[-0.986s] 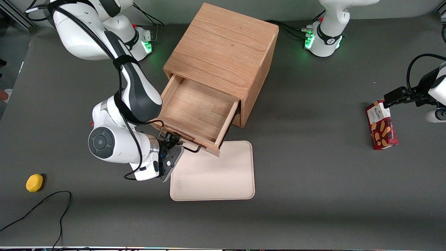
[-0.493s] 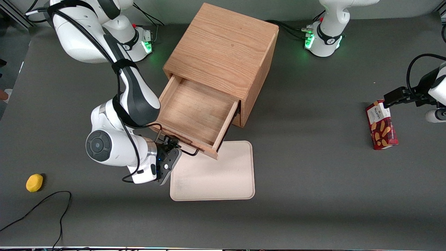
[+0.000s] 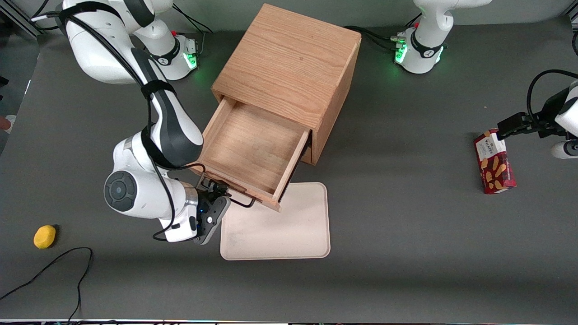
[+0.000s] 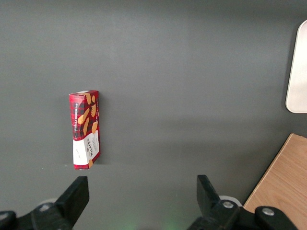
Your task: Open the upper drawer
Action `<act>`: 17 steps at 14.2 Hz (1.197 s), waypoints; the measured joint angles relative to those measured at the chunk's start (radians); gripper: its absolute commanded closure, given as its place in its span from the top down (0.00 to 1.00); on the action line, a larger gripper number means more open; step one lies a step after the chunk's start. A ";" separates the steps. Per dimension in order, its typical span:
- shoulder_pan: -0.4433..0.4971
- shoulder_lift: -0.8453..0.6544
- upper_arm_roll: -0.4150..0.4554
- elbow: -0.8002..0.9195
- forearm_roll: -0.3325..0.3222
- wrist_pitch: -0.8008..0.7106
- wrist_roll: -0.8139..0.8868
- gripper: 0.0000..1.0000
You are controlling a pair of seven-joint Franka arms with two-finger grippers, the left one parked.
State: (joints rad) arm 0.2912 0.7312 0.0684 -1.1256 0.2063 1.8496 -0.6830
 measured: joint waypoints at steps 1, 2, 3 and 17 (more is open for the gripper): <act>-0.003 0.005 0.000 0.008 0.000 0.000 0.000 1.00; -0.004 0.010 0.000 0.015 0.000 0.000 -0.001 1.00; -0.005 0.011 0.000 0.017 0.000 0.000 -0.001 1.00; -0.005 -0.004 -0.031 0.090 -0.010 -0.029 -0.001 1.00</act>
State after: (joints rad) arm 0.2862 0.7275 0.0378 -1.0354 0.1966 1.8206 -0.6838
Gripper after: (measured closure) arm 0.000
